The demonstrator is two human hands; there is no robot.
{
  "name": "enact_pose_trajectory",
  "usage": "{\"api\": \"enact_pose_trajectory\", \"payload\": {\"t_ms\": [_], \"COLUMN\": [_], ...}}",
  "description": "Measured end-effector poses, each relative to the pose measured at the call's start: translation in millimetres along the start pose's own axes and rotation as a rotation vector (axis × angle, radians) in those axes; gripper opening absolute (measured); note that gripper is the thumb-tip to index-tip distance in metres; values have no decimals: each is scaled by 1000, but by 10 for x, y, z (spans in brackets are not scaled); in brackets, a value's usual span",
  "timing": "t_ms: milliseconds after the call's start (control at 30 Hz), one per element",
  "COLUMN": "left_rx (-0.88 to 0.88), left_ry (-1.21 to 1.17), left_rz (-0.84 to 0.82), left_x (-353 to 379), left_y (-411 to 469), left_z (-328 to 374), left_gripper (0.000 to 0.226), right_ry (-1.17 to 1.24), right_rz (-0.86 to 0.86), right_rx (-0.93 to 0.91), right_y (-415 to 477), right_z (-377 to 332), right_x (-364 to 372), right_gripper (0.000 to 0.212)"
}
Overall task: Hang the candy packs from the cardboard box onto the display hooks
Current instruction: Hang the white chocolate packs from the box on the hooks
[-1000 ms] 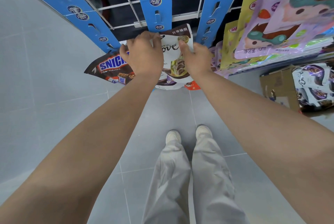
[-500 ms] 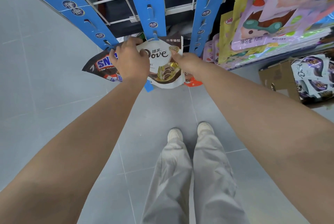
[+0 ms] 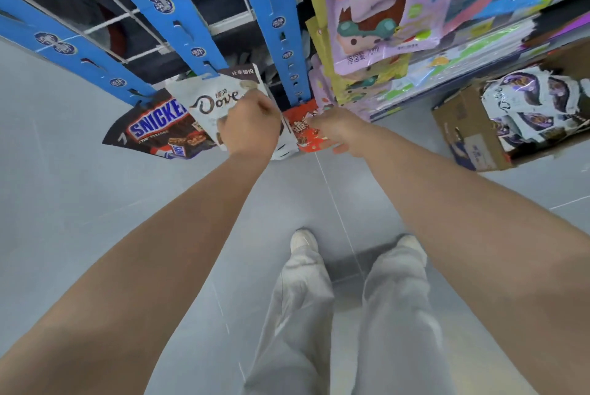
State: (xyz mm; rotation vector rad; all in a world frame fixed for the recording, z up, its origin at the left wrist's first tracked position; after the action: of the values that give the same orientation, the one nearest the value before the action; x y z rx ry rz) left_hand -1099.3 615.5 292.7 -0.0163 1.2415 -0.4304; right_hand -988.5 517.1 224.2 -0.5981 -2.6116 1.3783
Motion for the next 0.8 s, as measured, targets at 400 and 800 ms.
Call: {"api": "enact_pose_trajectory", "payload": {"t_ms": [400,800], "left_rx": [208,348], "left_ry": [211,39], "left_rz": [-432,-733], "left_x": [1203,2610], "left_y": [-639,-1320], "left_z": [2239,4347], "left_gripper": [23,6], "right_ry": [248,369], "right_rz": [42,429], "right_rx": [60,154], "right_y": [-683,-789], "right_z": [902,2132], "right_x": [-2290,-5151], "right_gripper": [53,13]}}
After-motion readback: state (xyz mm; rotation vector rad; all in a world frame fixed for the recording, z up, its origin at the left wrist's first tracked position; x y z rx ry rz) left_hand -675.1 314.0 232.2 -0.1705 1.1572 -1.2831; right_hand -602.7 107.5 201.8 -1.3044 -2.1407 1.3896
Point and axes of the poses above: each hand's wrist, its own y-axis towards the middle knuckle, its own x-axis out of the palm, z = x × y, the point moved 6 cm from there along y, towards the middle knuckle, and after that the axes turned 7 degrees about y, right-handed, at the moved point
